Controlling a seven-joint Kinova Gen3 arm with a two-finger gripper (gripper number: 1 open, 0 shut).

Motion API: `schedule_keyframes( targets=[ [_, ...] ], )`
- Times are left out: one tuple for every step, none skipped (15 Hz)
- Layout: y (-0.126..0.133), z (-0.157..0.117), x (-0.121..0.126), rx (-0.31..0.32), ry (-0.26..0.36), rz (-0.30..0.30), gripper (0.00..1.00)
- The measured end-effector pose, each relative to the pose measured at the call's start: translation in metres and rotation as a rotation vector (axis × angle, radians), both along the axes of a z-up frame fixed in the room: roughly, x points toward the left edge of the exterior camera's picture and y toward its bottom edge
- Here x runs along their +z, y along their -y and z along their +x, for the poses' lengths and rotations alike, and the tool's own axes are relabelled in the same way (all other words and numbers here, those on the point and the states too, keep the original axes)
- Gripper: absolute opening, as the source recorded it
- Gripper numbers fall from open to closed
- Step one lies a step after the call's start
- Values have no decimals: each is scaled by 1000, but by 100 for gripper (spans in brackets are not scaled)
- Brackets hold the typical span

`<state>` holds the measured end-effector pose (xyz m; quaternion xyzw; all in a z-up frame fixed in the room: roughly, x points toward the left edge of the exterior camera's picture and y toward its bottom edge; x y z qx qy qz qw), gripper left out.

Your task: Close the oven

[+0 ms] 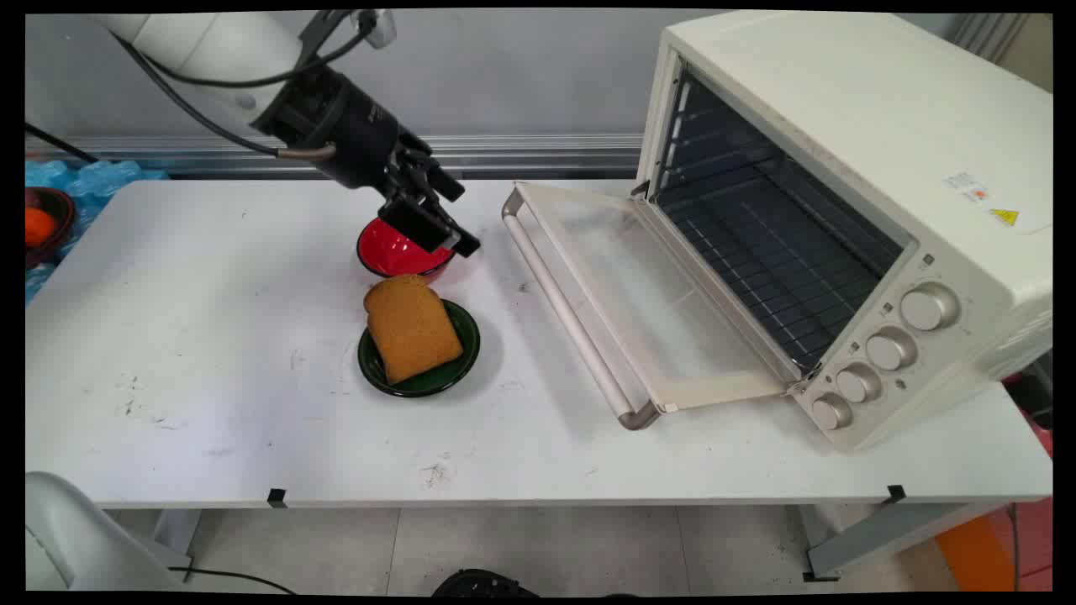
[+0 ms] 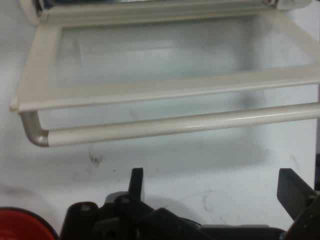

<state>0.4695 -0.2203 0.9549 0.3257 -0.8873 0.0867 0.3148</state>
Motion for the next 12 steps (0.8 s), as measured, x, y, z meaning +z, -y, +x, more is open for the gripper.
schedule_keyframes(
  targets=[
    [0, 0, -4, 14, 0, 9, 100],
    [-1, -1, -10, 27, 0, 16, 100],
    [-1, -2, -15, 35, 1, 22, 100],
    [0, -3, -21, 39, 3, 27, 100],
    [1, -4, -26, 40, 5, 29, 100],
    [2, -6, -33, 38, 9, 32, 100],
    [4, -8, -39, 35, 13, 35, 100],
    [6, -10, -46, 31, 17, 37, 100],
    [8, -12, -52, 27, 20, 39, 100],
    [11, -13, -59, 23, 25, 40, 100],
    [14, -15, -67, 19, 30, 42, 100],
    [16, -17, -73, 15, 35, 43, 100]
  ],
)
